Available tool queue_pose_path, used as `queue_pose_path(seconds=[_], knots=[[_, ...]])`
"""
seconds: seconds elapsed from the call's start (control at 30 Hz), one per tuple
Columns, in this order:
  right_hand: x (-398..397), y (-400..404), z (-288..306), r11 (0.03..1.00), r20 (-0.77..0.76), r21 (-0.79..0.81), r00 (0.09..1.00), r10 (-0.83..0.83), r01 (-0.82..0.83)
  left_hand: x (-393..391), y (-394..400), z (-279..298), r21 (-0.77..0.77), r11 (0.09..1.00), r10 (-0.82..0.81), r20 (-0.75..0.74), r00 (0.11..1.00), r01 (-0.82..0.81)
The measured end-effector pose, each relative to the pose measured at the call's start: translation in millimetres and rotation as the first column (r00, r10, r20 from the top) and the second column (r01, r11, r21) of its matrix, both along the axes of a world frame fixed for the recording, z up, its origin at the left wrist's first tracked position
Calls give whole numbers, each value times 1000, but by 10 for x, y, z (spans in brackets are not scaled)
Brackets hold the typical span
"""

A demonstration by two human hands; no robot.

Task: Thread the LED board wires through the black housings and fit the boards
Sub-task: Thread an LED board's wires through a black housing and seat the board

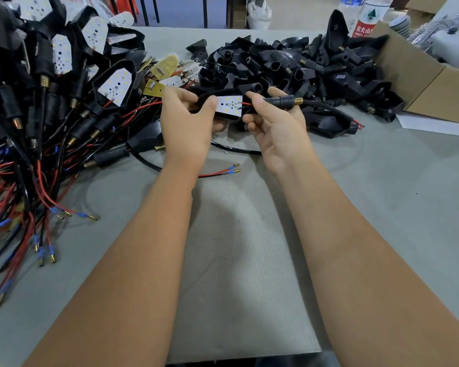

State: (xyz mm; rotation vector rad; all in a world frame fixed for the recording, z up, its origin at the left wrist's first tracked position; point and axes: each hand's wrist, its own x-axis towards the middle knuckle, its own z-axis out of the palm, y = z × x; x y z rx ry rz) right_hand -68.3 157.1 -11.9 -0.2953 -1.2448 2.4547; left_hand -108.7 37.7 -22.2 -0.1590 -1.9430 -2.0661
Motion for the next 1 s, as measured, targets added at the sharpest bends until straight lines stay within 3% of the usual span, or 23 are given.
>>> queue_pose_path(seconds=[0.13, 0.4, 0.8, 1.0], knots=[[1, -8, -3, 1000, -12, 12, 1000, 15, -14, -18, -2, 1, 100, 995, -28, 23, 999, 26], [12, -33, -6, 999, -24, 30, 999, -24, 25, 8, 57, 7, 205, 932, -333, 160, 929, 299], [51, -39, 63, 988, 20, 133, 997, 70, -72, -36, 19, 18, 310, 924, -303, 234, 924, 225], [22, 6, 43, 994, 68, 69, 995, 76, -80, -52, -21, 44, 427, 882, -317, 224, 922, 199]])
